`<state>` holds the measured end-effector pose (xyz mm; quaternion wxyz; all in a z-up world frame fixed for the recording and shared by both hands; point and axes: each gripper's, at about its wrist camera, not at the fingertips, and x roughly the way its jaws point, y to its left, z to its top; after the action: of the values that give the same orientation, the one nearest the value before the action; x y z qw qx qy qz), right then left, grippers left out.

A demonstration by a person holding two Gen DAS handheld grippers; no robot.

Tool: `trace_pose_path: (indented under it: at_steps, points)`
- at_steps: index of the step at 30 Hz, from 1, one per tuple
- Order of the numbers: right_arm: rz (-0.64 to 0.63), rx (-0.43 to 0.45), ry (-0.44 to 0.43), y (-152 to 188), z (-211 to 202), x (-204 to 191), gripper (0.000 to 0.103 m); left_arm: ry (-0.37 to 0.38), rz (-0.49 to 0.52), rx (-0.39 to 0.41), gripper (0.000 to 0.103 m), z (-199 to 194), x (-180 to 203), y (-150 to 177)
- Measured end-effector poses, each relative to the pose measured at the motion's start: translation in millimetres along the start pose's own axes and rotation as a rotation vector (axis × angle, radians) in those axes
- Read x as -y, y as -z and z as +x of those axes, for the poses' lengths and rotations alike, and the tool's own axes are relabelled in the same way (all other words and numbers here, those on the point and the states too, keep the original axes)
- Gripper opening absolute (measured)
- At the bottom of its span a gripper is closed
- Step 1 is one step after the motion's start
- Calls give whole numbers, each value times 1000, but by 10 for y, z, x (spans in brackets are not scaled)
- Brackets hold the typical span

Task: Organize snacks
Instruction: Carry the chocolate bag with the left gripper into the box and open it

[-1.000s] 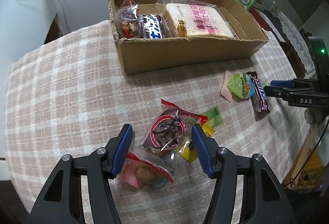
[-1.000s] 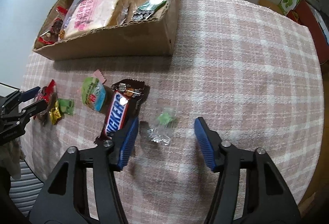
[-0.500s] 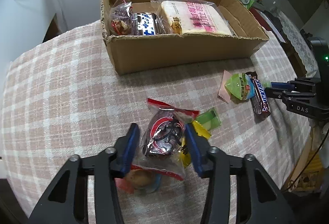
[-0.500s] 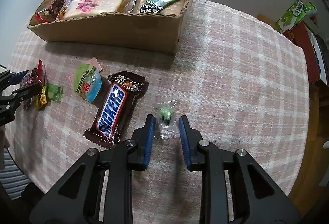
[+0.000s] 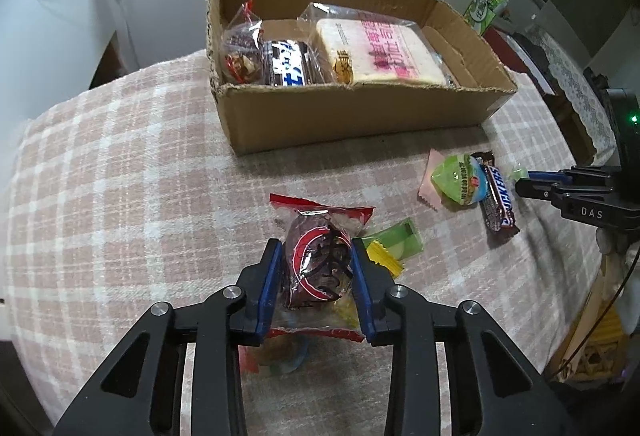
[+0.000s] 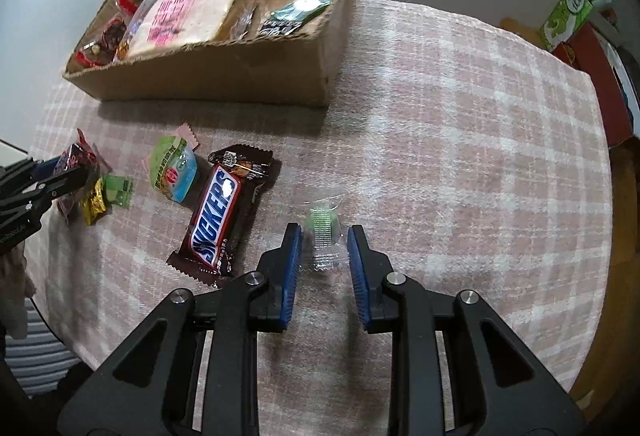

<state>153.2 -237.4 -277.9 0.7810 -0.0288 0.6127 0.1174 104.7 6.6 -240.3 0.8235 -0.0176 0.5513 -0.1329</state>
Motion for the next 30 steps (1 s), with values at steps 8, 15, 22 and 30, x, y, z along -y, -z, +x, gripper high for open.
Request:
trace_pose_path:
  at_steps: [8, 15, 22, 30]
  points:
    - [12, 43, -14, 50, -293, 101, 25, 14, -21, 32, 32, -169, -45, 7]
    - [11, 112, -32, -9, -627, 111, 25, 13, -33, 82, 32, -387, -66, -109]
    - [-2, 186, -50, -272, -918, 62, 25, 9, -1, 158, 32, -615, 32, -421]
    - [-29, 239, -53, -600, -984, -104, 25, 7, 37, 222, 32, -717, 176, -774]
